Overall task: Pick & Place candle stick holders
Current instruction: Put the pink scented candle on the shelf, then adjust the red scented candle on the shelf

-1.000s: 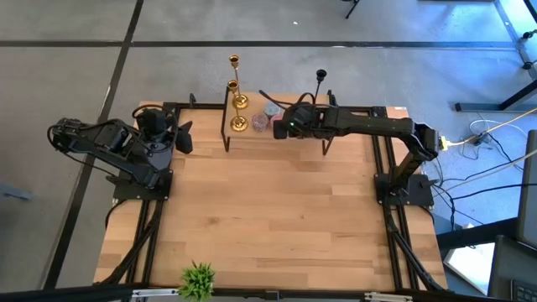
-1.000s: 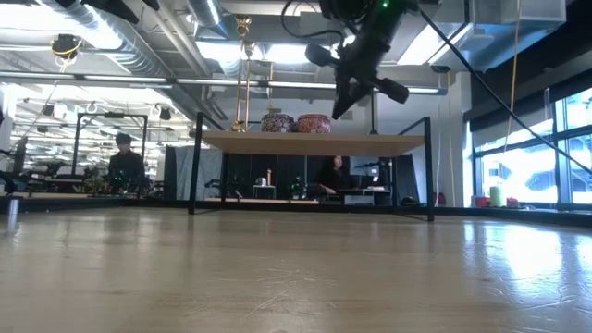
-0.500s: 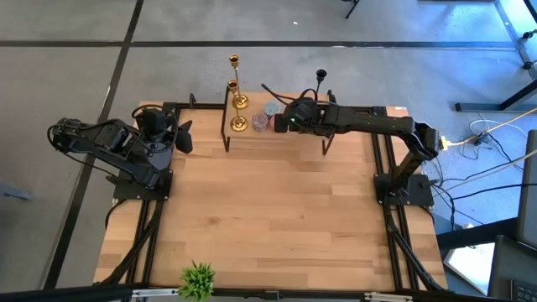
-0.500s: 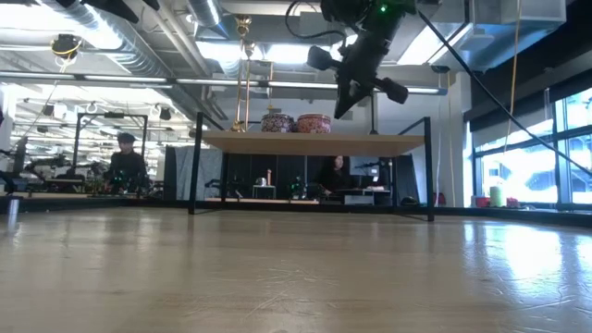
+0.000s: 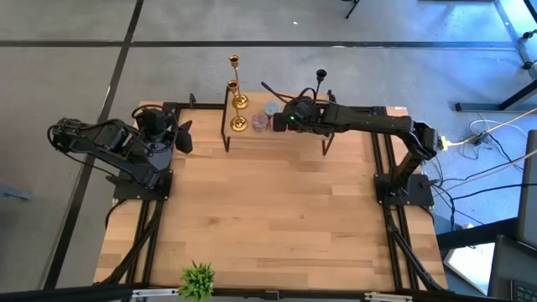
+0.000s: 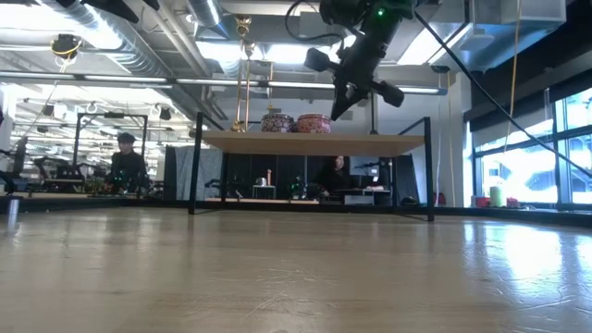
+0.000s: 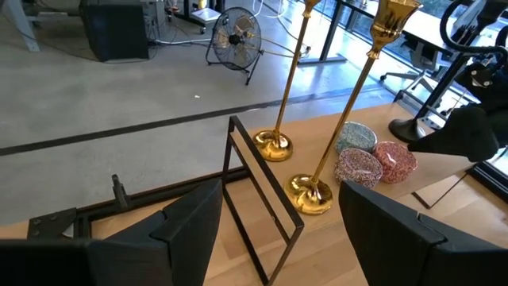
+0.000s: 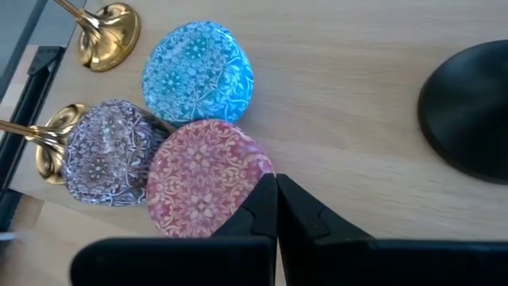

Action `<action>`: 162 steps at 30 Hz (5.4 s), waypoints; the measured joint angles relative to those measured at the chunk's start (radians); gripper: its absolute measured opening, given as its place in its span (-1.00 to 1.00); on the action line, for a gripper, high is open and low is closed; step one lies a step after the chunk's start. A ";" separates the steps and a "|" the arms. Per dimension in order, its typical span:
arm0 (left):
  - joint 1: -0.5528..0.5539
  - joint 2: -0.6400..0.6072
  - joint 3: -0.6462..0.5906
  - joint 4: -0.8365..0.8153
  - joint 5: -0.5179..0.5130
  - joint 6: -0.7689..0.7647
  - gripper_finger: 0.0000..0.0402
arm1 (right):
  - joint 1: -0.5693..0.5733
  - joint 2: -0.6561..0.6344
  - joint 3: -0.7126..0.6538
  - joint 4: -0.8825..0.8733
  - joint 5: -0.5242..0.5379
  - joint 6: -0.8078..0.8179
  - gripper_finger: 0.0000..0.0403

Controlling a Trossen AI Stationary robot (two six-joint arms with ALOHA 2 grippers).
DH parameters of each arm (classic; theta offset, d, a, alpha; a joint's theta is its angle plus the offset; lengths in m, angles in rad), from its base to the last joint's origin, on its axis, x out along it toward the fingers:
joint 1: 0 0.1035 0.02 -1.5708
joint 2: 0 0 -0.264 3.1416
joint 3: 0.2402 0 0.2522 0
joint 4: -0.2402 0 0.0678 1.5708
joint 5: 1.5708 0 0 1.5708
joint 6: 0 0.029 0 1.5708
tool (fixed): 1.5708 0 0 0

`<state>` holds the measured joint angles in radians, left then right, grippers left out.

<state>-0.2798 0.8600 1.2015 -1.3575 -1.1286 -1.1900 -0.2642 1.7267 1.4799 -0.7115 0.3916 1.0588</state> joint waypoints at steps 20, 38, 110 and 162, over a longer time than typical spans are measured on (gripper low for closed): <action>0.000 0.000 0.000 0.000 0.007 -0.008 0.25 | 0.000 0.000 0.000 0.009 -0.026 -0.019 -1.00; 0.000 0.000 0.000 0.000 0.015 -0.008 0.25 | 0.012 -0.012 0.000 0.043 -0.077 -0.046 -1.00; 0.000 0.013 0.000 0.059 0.056 0.063 0.25 | 0.042 0.046 0.003 0.044 -0.271 -0.341 -1.00; 0.000 0.013 0.000 0.052 0.056 0.175 0.25 | 0.091 0.046 0.003 0.328 -0.167 -0.225 -1.00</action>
<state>-0.2798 0.8734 1.2015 -1.3060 -1.0724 -1.0149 -0.1730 1.7725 1.4830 -0.3838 0.2245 0.8341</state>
